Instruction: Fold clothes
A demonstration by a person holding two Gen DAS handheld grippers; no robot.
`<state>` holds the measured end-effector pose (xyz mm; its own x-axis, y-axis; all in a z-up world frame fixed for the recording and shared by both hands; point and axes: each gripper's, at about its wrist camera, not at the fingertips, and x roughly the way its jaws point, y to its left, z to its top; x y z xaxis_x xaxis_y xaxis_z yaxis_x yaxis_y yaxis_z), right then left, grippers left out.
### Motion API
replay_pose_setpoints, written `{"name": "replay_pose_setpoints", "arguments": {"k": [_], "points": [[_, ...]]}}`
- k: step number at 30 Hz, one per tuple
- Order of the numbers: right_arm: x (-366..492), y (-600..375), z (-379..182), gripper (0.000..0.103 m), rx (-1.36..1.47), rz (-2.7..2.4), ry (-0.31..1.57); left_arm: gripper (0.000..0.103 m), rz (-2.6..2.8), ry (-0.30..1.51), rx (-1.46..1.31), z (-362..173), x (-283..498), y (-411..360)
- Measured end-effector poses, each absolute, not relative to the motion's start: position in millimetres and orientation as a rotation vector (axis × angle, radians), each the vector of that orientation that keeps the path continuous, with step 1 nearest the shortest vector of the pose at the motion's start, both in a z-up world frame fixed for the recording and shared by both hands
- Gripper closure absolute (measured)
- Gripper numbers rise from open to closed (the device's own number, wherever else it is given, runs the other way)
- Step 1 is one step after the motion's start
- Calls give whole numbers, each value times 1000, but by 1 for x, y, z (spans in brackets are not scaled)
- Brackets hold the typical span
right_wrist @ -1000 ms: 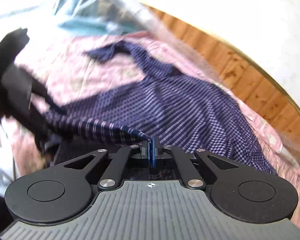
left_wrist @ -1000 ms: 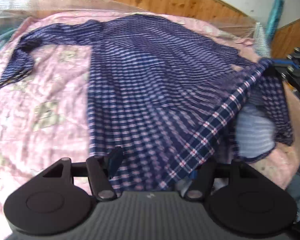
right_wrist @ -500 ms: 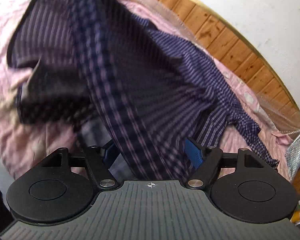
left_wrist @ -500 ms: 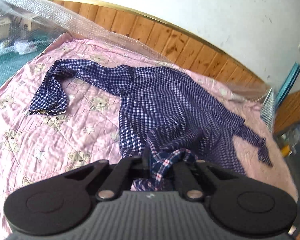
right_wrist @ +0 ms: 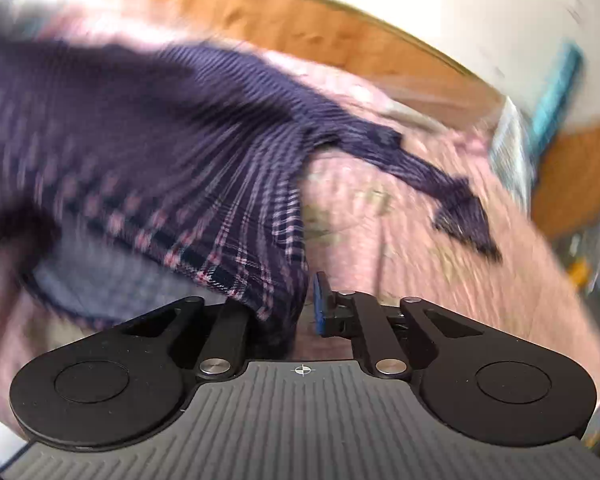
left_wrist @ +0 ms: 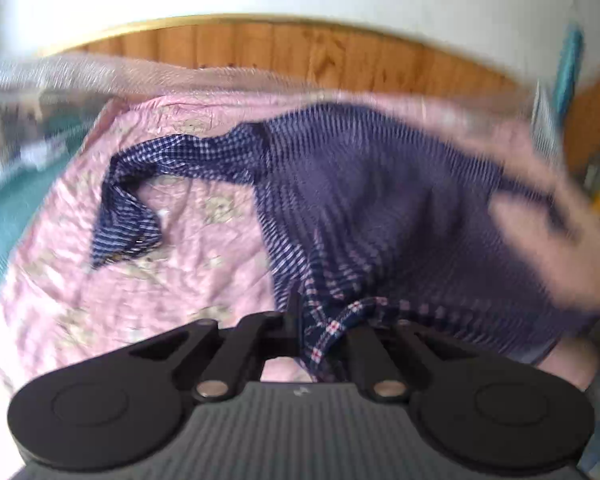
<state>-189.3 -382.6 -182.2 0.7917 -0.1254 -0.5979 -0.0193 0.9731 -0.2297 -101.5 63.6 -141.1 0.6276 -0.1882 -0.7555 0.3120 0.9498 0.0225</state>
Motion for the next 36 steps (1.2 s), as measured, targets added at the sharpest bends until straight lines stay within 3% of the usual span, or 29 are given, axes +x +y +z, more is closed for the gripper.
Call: {"name": "replay_pose_setpoints", "arguments": {"k": [4,6,12,14,18,26,30,34,36], "points": [[-206,-413,-159,93,60,-70,647,101,-302,876,347,-173,-120,51],[-206,-402,-162,61,-7,-60,643,101,-294,887,293,-177,-120,54],[-196,-359,-179,40,-316,11,602,101,-287,874,186,-166,-107,59],[-198,-358,-183,37,-342,-19,606,101,-292,866,192,-163,-105,57],[-206,-369,-188,61,-307,-144,637,100,-286,852,157,-156,-101,63],[-223,-387,-201,61,-248,-362,695,96,-345,867,26,-150,-100,60],[-232,-392,-194,56,-217,-401,662,96,-338,837,3,-141,-96,60],[-234,-391,-188,57,-223,-400,636,96,-377,840,6,-128,-92,56],[-230,-395,-189,83,-197,-356,665,96,-388,878,85,-135,-94,51]]}}
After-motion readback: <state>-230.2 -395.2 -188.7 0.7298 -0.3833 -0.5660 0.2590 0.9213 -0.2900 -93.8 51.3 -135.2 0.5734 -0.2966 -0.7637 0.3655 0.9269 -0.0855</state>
